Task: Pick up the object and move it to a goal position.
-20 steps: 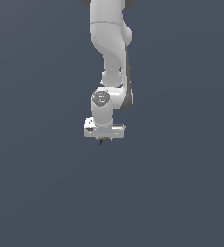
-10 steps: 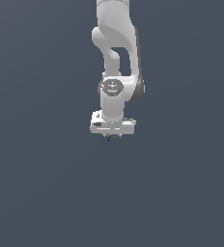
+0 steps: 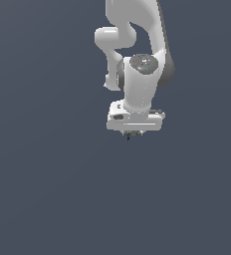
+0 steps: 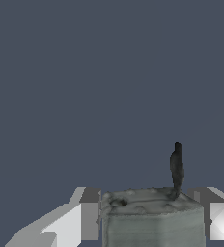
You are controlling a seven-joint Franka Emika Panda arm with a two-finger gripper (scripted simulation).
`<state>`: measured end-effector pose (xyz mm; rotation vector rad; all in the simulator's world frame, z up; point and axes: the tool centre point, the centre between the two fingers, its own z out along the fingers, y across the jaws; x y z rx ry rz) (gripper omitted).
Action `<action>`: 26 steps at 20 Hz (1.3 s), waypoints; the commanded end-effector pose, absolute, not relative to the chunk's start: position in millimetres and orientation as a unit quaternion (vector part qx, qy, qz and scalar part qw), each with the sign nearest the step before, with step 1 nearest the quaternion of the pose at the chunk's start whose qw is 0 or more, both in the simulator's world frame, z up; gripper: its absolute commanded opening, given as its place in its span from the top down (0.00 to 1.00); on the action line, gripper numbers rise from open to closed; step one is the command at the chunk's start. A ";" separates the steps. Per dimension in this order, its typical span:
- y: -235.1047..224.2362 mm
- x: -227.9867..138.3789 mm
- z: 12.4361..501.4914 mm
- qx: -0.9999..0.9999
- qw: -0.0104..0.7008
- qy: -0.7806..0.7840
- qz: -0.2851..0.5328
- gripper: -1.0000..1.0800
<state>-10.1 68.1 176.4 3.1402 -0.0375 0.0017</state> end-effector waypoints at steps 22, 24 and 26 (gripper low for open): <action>187.5 48.0 345.9 1.000 0.000 -0.012 0.000 1.00; 192.4 50.9 352.8 1.000 0.000 -0.012 0.000 1.00; 196.5 53.3 358.4 1.000 0.000 -0.012 0.000 1.00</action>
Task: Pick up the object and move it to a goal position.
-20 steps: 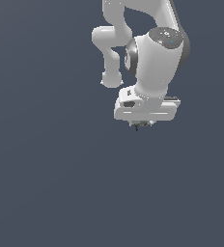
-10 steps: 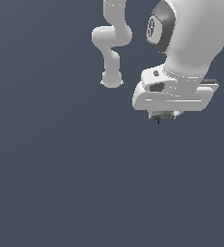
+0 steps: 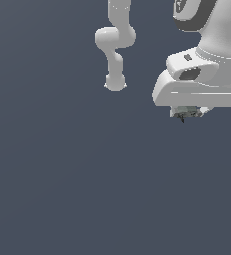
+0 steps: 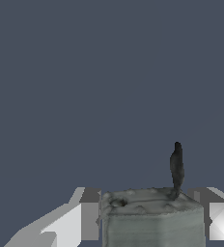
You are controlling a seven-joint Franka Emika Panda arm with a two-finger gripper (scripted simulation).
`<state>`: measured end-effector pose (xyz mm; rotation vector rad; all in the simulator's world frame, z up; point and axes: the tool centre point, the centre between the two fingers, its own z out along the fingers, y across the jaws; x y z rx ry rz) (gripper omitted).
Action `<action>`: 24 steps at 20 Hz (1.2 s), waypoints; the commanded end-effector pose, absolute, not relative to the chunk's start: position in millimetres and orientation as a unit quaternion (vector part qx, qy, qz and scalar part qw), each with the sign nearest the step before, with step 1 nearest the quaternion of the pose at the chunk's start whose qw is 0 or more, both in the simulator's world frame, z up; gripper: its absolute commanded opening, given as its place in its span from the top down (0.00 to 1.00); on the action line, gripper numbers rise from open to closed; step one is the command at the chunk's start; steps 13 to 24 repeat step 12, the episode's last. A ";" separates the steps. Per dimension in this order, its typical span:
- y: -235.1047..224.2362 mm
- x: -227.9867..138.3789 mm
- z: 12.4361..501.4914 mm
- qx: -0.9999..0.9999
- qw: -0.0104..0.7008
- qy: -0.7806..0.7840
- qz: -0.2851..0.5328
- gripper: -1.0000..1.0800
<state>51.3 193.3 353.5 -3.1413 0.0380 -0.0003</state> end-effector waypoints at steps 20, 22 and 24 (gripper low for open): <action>206.6 59.7 372.2 -1.000 0.000 0.012 0.000 1.00; 206.6 59.7 372.2 -1.000 0.000 0.012 0.000 1.00; 206.6 59.7 372.2 -1.000 0.000 0.012 0.000 1.00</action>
